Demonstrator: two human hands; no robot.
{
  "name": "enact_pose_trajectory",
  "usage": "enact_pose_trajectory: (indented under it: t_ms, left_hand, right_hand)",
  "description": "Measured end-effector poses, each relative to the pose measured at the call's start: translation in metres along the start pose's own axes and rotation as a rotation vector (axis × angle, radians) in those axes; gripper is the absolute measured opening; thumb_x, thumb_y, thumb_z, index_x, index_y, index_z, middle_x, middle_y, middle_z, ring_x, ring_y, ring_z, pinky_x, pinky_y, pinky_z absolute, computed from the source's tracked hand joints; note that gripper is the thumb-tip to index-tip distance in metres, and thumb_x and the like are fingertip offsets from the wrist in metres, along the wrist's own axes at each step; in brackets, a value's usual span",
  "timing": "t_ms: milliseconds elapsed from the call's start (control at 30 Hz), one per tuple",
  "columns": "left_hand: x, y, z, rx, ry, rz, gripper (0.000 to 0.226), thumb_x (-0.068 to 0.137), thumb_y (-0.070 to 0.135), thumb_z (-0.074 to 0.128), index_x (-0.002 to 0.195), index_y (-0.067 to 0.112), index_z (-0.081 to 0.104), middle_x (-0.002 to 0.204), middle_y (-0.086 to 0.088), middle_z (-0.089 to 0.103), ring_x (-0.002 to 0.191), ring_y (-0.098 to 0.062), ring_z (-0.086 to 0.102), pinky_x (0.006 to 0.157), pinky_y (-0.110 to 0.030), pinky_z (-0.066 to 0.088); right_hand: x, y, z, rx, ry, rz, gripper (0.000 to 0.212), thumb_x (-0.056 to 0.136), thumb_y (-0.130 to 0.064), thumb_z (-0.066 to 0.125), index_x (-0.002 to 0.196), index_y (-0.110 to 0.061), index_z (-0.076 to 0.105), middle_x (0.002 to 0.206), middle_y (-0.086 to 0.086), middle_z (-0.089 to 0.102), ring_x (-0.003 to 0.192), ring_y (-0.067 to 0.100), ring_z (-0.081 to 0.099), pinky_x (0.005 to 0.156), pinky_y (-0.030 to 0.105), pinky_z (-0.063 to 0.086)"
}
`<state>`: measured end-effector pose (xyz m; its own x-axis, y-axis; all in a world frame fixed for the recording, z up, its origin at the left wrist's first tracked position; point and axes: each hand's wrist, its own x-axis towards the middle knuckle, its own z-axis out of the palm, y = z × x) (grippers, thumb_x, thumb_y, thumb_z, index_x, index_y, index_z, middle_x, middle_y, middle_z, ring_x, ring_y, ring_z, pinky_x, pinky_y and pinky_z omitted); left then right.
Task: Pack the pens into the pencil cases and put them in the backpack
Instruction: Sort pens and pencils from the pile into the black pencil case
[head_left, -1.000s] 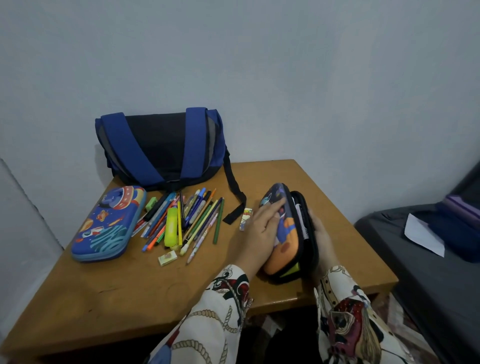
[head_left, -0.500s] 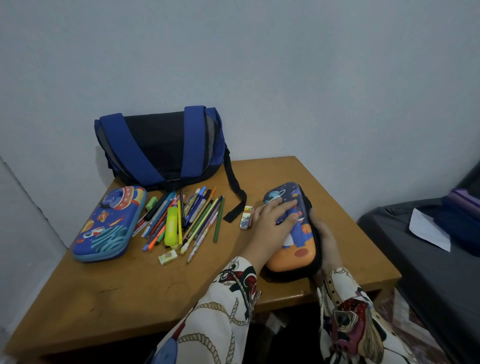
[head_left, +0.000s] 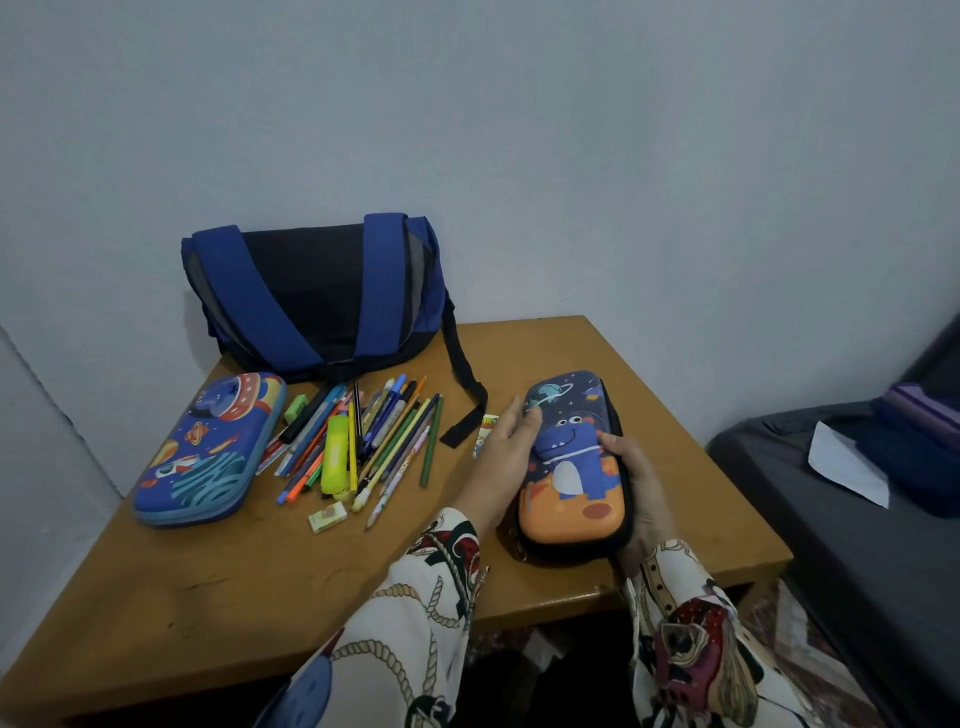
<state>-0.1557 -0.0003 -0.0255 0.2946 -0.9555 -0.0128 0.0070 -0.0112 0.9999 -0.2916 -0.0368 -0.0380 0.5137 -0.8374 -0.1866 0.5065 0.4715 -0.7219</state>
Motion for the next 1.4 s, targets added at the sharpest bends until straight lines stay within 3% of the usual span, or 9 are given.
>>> enact_pose_trajectory:
  t_ms: [100,333,567,700,833,933,1033,1233,1400]
  left_hand:
    - [0.006,0.000,-0.014,0.074,0.052,-0.007,0.061,0.100,0.047,0.041,0.153,0.026,0.021,0.157,0.003,0.026,0.142,-0.016,0.029,0.112,-0.031,0.031]
    - [0.013,-0.004,-0.044,0.138,0.182,0.016,0.059,0.101,0.043,0.042,0.153,0.022,0.023,0.158,0.000,0.026,0.144,-0.017,0.025,0.114,-0.034,0.024]
    - [0.001,-0.011,-0.032,0.314,0.145,0.117,0.044,0.101,0.027,0.047,0.142,0.010,0.045,0.143,-0.002,0.048,0.125,-0.006,0.043,0.096,-0.016,0.034]
    - [-0.001,-0.025,-0.029,0.560,0.219,0.240,0.033,0.100,0.024,0.050,0.131,0.015,0.057,0.132,0.001,0.055,0.115,-0.010,0.052,0.093,-0.026,0.046]
    - [0.005,-0.027,-0.040,0.951,0.457,0.341,0.030,0.098,0.015,0.047,0.123,0.011,0.062,0.119,-0.003,0.057,0.116,-0.020,0.045,0.094,-0.036,0.044]
    - [0.016,-0.018,-0.050,1.157,0.550,0.260,0.027,0.098,0.022,0.049,0.113,0.010,0.067,0.117,-0.007,0.056,0.113,-0.024,0.042,0.092,-0.034,0.038]
    - [0.027,-0.009,-0.060,1.298,0.469,0.155,0.030,0.099,0.031,0.049,0.111,0.010,0.068,0.119,-0.008,0.056,0.116,-0.027,0.041,0.096,-0.036,0.035]
    - [0.037,-0.002,-0.067,1.352,0.434,0.152,0.026,0.099,0.016,0.045,0.103,0.006,0.069,0.117,-0.008,0.058,0.118,-0.029,0.044,0.095,-0.038,0.039]
    - [0.045,0.023,-0.080,1.301,0.574,0.172,0.025,0.098,0.020,0.044,0.091,0.009,0.065,0.087,-0.006,0.062,0.079,-0.023,0.055,0.064,-0.034,0.041]
  right_hand:
    - [0.000,-0.001,-0.001,0.015,-0.010,0.015,0.049,0.079,-0.026,0.065,0.123,-0.003,0.063,0.103,0.019,0.072,0.080,0.032,0.071,0.068,0.042,0.061]
    - [0.003,0.001,-0.005,-0.016,-0.017,0.032,0.057,0.081,-0.030,0.059,0.131,-0.004,0.058,0.104,0.018,0.071,0.082,0.032,0.070,0.074,0.043,0.061]
    - [0.006,0.002,-0.007,-0.039,0.007,0.032,0.065,0.079,-0.030,0.066,0.136,-0.002,0.055,0.114,0.022,0.068,0.087,0.035,0.069,0.077,0.045,0.060]
    - [0.008,0.003,-0.008,-0.065,0.024,0.031,0.076,0.067,-0.031,0.078,0.134,-0.001,0.056,0.111,0.021,0.069,0.085,0.034,0.070,0.076,0.044,0.060]
    - [0.010,0.004,-0.009,-0.070,0.017,0.050,0.092,0.042,-0.033,0.087,0.125,-0.003,0.061,0.104,0.020,0.071,0.081,0.033,0.071,0.072,0.043,0.060]
    - [0.009,0.003,-0.009,-0.057,0.011,0.055,0.080,0.049,-0.035,0.080,0.121,-0.004,0.063,0.099,0.019,0.072,0.078,0.031,0.071,0.066,0.040,0.060]
    - [0.010,0.004,-0.010,-0.060,0.017,0.039,0.080,0.051,-0.036,0.079,0.121,-0.004,0.063,0.102,0.019,0.072,0.080,0.032,0.071,0.069,0.041,0.060]
    - [0.009,0.004,-0.012,-0.047,-0.012,0.034,0.068,0.068,-0.030,0.074,0.129,-0.003,0.060,0.108,0.021,0.070,0.086,0.034,0.070,0.076,0.044,0.060]
    - [0.007,0.003,-0.011,-0.050,-0.034,0.037,0.054,0.079,-0.030,0.066,0.125,-0.003,0.062,0.103,0.019,0.071,0.081,0.032,0.071,0.071,0.043,0.060]
